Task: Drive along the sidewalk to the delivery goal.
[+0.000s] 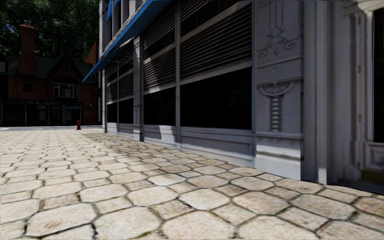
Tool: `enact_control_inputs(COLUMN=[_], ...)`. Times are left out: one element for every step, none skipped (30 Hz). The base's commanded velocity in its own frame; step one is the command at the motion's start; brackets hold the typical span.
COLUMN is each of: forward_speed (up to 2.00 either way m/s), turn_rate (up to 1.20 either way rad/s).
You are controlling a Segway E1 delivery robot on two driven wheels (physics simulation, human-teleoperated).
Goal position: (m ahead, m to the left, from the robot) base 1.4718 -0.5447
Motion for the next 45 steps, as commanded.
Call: enact_control_inputs(forward_speed=[1.88,1.85,1.82,1.82,1.81,1.79,1.79,1.73,1.69,1.58,1.58,1.44,1.22,1.22,1.07,0.88,0.71,0.71,0.55,0.37,0.37,0.11,0.0,0.0,0.0,0.0,0.0,0.0,0.0,0.0,0.0,0.0,0.0,0.0,0.0,0.0,0.0,0.0,0.0,0.0,0.0,0.0,0.0,0.0,0.0], turn_rate=[0.0,0.0,0.0,0.0,0.0,0.0,0.0,0.0,0.0,0.0,0.0,0.0,0.0,0.0,0.0,0.0,0.0,0.0,0.0,0.0,0.0,0.0,0.0,0.0,0.0,0.0,0.0,0.0,0.0,0.0,0.0,0.0,0.0,0.0,0.0,0.0,0.0,0.0,0.0,0.0,0.0,0.0,0.0,0.0,0.0])
